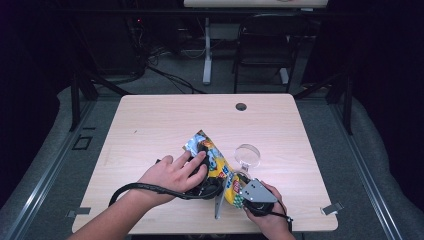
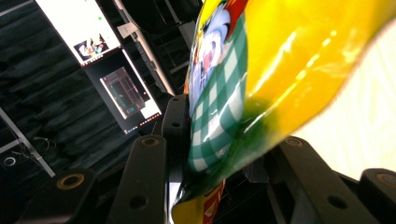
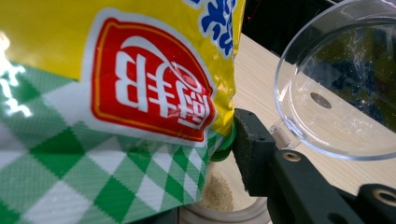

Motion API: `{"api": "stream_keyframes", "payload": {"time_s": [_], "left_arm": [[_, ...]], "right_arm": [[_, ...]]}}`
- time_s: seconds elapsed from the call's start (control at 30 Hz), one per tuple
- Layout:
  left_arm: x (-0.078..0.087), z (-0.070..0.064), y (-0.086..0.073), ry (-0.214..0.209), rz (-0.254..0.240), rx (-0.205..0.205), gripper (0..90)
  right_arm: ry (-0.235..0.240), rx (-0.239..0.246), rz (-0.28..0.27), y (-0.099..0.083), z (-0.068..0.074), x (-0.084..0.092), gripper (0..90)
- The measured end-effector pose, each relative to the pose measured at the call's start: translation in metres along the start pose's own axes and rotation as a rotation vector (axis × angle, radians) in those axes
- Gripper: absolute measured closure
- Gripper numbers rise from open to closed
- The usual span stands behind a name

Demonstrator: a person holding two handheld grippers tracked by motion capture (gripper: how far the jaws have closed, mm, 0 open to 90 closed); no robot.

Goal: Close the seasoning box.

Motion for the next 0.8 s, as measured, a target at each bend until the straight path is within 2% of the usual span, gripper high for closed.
{"api": "stream_keyframes", "payload": {"time_s": [0.4, 0.47, 0.73, 0.8], "left_arm": [[0.0006, 0.0014, 0.0002, 0.001, 0.0, -0.005, 67.8], [0.0006, 0.0006, 0.0, -0.007, -0.001, 0.005, 67.8], [0.0012, 0.0014, 0.0003, -0.004, 0.001, -0.001, 67.9], [0.0017, 0.0027, 0.0005, 0.005, 0.003, -0.013, 67.8]], "right_arm": [[0.008, -0.01, -0.003, 0.0003, 0.0001, 0.0004, 71.2], [0.01, -0.012, -0.003, 0.0004, 0.0003, 0.0005, 71.2], [0.014, -0.018, -0.003, 0.0005, 0.0004, 0.0008, 71.1], [0.012, -0.014, -0.001, 0.0004, 0.0003, 0.0009, 71.2]]}}
Point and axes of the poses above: each handheld gripper's, and its own axes: x roughly backward along the jaws, y roughly out of its top, z roughly to its left, the point moved 4 cm from there along -x, roughly forward along the jaws, and after that the axes turned 2 degrees about z, right-handed, at the moved point
